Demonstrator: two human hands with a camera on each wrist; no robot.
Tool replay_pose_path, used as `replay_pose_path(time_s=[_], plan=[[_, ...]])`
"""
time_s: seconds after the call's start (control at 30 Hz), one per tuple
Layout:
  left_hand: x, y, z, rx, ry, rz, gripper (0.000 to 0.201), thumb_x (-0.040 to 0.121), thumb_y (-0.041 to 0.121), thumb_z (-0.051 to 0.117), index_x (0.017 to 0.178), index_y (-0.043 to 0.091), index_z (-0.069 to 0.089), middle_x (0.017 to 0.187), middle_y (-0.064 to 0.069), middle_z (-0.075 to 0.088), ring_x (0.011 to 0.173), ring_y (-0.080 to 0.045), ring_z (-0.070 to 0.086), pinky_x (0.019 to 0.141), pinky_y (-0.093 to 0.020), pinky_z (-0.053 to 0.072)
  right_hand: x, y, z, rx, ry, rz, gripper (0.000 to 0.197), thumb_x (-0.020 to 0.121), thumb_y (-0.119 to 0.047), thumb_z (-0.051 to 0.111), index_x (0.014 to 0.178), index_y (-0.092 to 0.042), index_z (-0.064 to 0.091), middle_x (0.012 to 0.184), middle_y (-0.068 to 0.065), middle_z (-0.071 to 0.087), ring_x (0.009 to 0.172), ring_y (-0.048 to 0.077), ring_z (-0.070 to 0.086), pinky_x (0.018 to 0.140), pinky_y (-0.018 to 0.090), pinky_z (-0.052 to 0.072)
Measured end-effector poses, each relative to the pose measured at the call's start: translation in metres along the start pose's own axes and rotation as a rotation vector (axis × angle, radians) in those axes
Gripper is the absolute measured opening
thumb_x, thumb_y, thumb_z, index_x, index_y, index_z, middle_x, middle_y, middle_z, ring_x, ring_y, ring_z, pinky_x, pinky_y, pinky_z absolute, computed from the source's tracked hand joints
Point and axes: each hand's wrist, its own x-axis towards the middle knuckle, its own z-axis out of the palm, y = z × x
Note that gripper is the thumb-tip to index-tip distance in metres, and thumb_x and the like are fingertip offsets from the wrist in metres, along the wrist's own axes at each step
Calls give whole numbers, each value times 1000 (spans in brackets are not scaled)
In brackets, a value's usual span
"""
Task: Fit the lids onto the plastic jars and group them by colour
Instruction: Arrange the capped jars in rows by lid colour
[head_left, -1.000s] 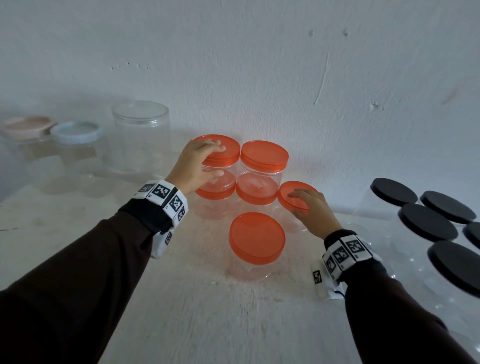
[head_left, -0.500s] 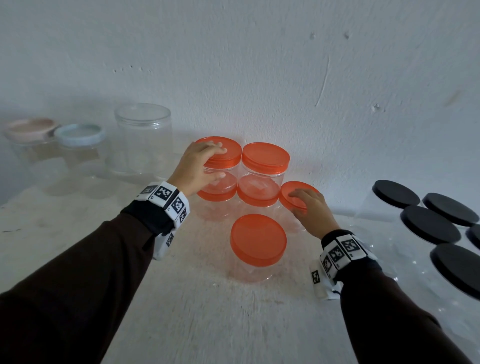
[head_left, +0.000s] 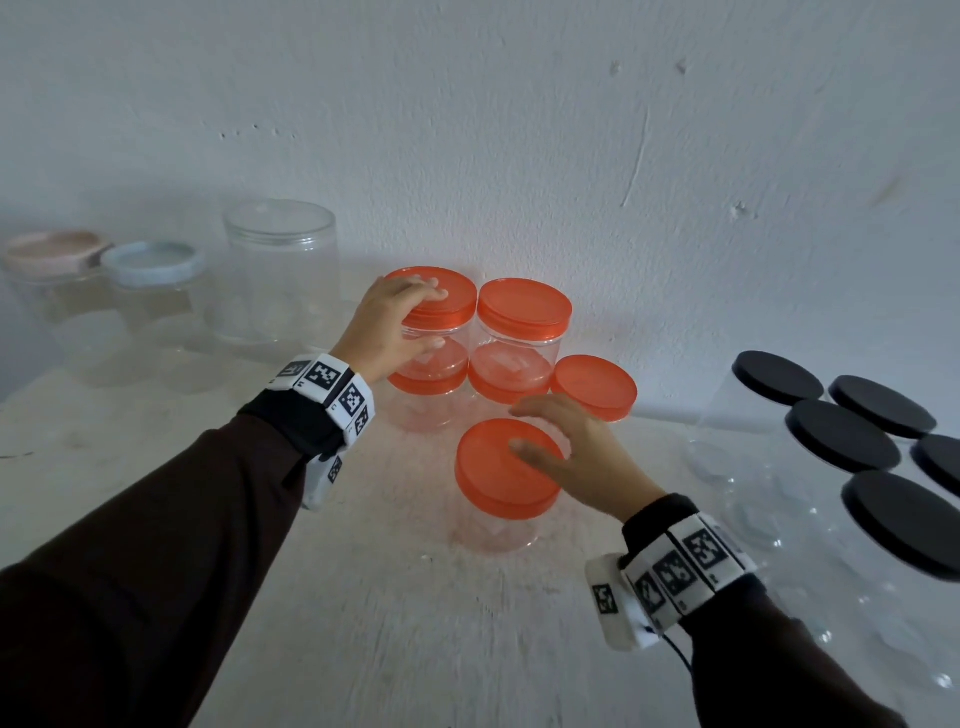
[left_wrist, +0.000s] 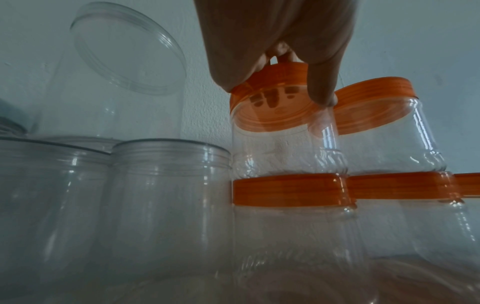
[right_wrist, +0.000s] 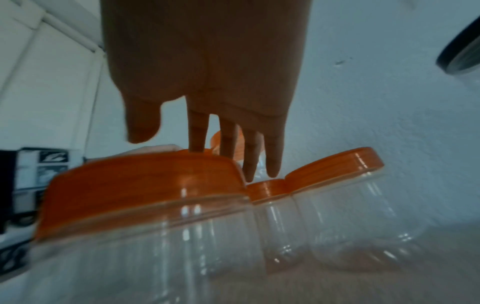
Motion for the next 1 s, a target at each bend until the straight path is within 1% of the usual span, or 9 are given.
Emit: replay_pose_path(time_s=[0.1, 0.17, 0.33, 0.43, 0.57, 0.67, 0.8, 0.87, 1.0], plan=[[0, -2, 1, -1, 0, 4, 52, 73, 15, 77, 121, 10, 58, 131, -8, 52, 124, -27, 41, 109, -42, 26, -9, -9, 10, -105, -239, 62, 74, 72, -63, 63, 136, -34, 39, 150, -8, 22, 135, 14, 20, 109, 38, 25], [1, -4, 1, -2, -1, 4, 52, 72, 15, 77, 120, 11, 58, 131, -8, 52, 123, -28, 41, 107, -40, 26, -13, -12, 15, -186, -263, 55, 83, 68, -60, 70, 139, -37, 32, 152, -9, 13, 137, 14, 12, 108, 42, 26], [1, -4, 1, 0, -3, 3, 52, 73, 16, 77, 121, 12, 58, 131, -8, 52, 123, -27, 41, 107, -42, 27, -19, -13, 17, -228, -200, 71, 88, 64, -47, 79, 138, -35, 33, 148, -7, 17, 132, 18, 18, 101, 41, 36], [1, -4, 1, -12, -8, 0, 52, 73, 17, 76, 121, 12, 57, 132, -8, 51, 124, -27, 40, 108, -45, 27, -24, -11, 12, -223, -108, 81, 88, 61, -47, 80, 136, -32, 38, 146, -8, 23, 130, 17, 21, 102, 40, 35], [1, -6, 2, -15, -6, -1, 53, 73, 17, 77, 121, 12, 57, 133, -8, 51, 123, -28, 40, 108, -47, 28, -30, -7, -3, -220, 140, 44, 85, 54, -49, 80, 129, -25, 49, 143, -4, 32, 126, 21, 29, 95, 40, 39], [1, -7, 2, -24, -7, -5, 53, 73, 17, 77, 122, 11, 57, 133, -9, 50, 124, -29, 39, 108, -45, 27, -31, -5, -25, -222, 305, 46, 80, 53, -38, 86, 124, -18, 55, 137, 1, 39, 118, 23, 35, 85, 32, 35], [1, -7, 3, -37, -5, -4, 52, 73, 20, 77, 121, 11, 58, 133, -9, 50, 124, -29, 40, 109, -50, 26, -21, 2, -53, -212, 523, 140, 77, 55, -30, 86, 124, -13, 55, 138, 8, 36, 121, 30, 35, 89, 31, 31], [1, -6, 3, -40, -8, -14, 52, 74, 20, 76, 122, 12, 57, 134, -9, 50, 124, -28, 39, 109, -49, 26, -12, 5, -60, -179, 563, 203, 76, 59, -29, 85, 126, -14, 52, 141, 9, 30, 124, 31, 31, 91, 31, 30], [1, -7, 4, -46, 5, -4, 52, 73, 17, 77, 121, 13, 58, 132, -7, 51, 122, -27, 40, 107, -47, 30, 7, 17, -62, -143, 525, 282, 77, 64, -28, 83, 131, -14, 47, 144, 7, 23, 128, 29, 27, 92, 30, 30]])
